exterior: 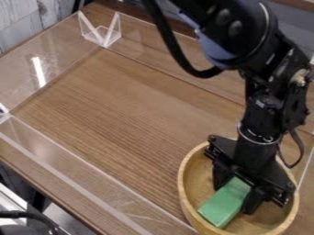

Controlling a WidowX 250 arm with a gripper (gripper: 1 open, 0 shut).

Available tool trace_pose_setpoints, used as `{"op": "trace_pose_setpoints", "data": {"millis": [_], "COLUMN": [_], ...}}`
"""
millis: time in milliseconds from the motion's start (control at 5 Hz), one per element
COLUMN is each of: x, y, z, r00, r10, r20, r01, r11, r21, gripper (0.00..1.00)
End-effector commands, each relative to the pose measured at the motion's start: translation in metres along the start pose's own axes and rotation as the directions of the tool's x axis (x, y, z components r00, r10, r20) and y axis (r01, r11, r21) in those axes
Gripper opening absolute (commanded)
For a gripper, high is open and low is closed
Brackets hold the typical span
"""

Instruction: Remove the green block from inside the brown bowl and put it on the table

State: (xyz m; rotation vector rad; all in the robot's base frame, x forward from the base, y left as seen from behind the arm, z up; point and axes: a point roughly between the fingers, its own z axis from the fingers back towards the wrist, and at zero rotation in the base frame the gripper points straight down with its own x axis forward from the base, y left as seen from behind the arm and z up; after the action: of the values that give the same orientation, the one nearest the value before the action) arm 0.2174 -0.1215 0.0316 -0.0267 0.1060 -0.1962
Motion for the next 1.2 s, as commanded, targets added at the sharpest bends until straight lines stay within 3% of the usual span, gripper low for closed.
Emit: {"op": "trace_pose_setpoints", "data": {"millis": [0,600,800,1000], "x": [0.007,0.002,0.003,0.008], "y": [-0.002,0.003,0.009,0.033], "z": [0.022,0.049,0.074,0.126], "r00": [0.998,0.999,0.997,0.984], "r10": [0.004,0.028,0.059,0.147], "r20": [0.055,0.038,0.054,0.096], "r01": [-0.003,-0.027,-0.059,-0.148], "r11": [1.000,1.000,0.998,0.989], "r21": [-0.020,-0.011,-0.012,0.001], "gripper": [0.00,0.00,0.00,0.00]}}
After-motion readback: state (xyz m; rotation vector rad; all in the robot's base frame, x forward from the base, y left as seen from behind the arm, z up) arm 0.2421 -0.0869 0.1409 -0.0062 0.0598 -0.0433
